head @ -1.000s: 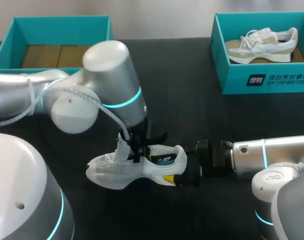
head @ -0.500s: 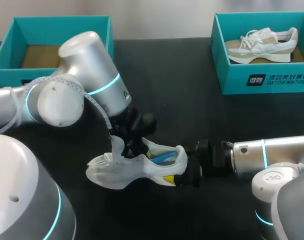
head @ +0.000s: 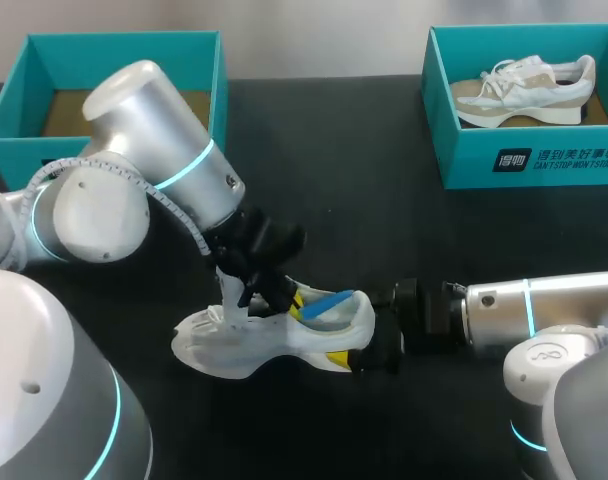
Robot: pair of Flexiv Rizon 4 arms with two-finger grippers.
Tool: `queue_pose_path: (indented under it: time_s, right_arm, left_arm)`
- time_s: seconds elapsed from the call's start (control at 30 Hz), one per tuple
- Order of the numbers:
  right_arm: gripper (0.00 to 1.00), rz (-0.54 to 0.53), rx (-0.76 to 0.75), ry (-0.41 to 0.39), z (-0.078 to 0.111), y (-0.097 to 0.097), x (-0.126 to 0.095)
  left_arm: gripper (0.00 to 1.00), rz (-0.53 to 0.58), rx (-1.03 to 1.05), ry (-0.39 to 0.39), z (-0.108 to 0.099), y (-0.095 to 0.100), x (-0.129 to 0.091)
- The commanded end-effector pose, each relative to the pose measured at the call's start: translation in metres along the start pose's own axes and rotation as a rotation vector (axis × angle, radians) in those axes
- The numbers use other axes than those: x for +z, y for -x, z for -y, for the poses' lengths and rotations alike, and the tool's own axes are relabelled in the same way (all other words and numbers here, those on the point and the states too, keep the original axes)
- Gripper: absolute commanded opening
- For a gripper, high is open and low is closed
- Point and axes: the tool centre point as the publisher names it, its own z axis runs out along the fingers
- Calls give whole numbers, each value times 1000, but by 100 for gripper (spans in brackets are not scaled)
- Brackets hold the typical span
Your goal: Take the shoe out of the shoebox, open the shoe tongue, remove and reinsert the insole, then place the shoe into the shoebox
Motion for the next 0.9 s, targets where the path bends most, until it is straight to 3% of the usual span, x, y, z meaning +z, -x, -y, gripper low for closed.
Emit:
queue_pose_path:
  time_s: [0.03, 0.3, 0.73, 0.77, 0.9]
  right_arm:
    - [0, 0, 1, -6, -1, -1, 0]
    - [0, 0, 1, -6, -1, -1, 0]
    - [0, 0, 1, -6, -1, -1, 0]
    - [0, 0, 1, -6, -1, -1, 0]
    - [0, 0, 1, -6, -1, -1, 0]
  left_arm:
    - [0, 34, -5, -3, 7, -4, -2]
    - [0, 135, -16, 26, 26, 4, -2]
    - [2, 204, 0, 41, 46, 15, -6]
    - [20, 205, 0, 43, 46, 16, -6]
    - [73, 212, 1, 33, 47, 17, -8]
